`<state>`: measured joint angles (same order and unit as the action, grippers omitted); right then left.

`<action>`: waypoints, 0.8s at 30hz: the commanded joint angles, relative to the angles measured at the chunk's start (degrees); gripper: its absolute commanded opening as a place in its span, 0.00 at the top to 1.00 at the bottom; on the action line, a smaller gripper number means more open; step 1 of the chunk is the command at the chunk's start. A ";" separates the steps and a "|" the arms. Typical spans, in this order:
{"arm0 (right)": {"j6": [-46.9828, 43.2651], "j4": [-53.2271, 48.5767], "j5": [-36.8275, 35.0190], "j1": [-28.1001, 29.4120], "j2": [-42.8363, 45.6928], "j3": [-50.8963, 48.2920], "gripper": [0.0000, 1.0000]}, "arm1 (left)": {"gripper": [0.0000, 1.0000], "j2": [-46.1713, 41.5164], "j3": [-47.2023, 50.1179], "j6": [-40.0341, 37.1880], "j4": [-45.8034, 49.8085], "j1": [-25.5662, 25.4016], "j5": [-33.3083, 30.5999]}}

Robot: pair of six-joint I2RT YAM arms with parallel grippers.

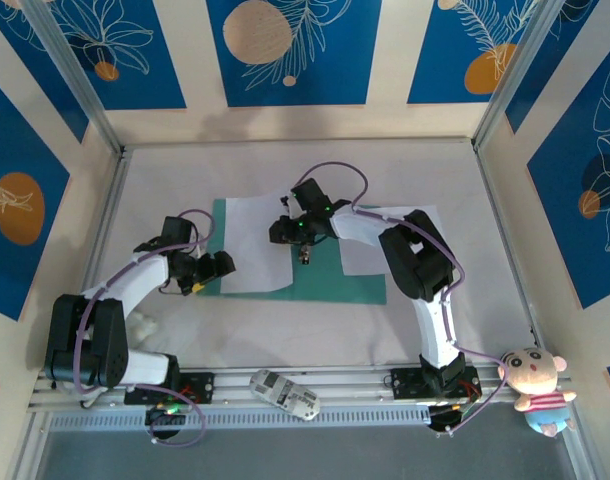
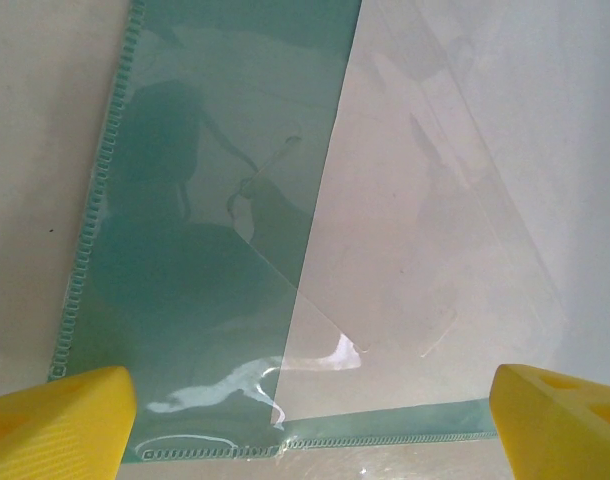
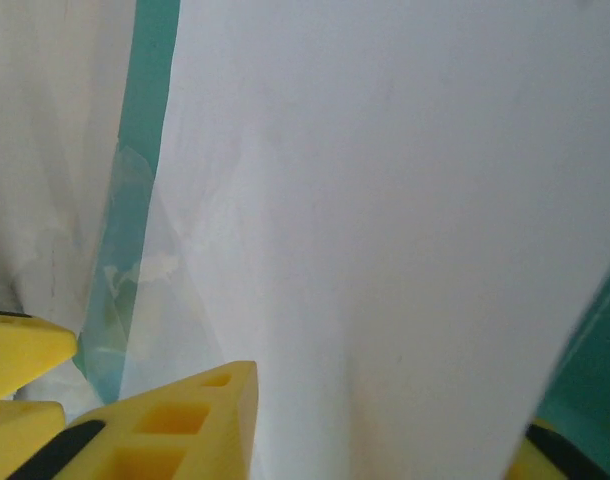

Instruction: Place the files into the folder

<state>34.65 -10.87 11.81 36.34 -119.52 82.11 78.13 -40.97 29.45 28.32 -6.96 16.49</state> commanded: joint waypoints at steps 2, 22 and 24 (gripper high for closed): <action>0.17 -2.69 0.25 -1.13 -1.11 2.76 0.61 | 0.08 0.09 0.61 -0.40 0.09 0.68 1.47; -1.86 -8.64 -1.42 -4.04 -5.27 8.91 0.86 | 0.08 0.53 0.48 -0.64 -0.06 0.66 1.25; -2.04 -8.77 -1.13 -3.93 -5.48 9.21 0.92 | 0.08 0.71 0.45 -0.53 -0.02 0.64 1.31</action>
<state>33.41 -17.87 10.50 32.23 -123.98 89.14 78.17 -40.95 29.45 28.10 -6.96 16.49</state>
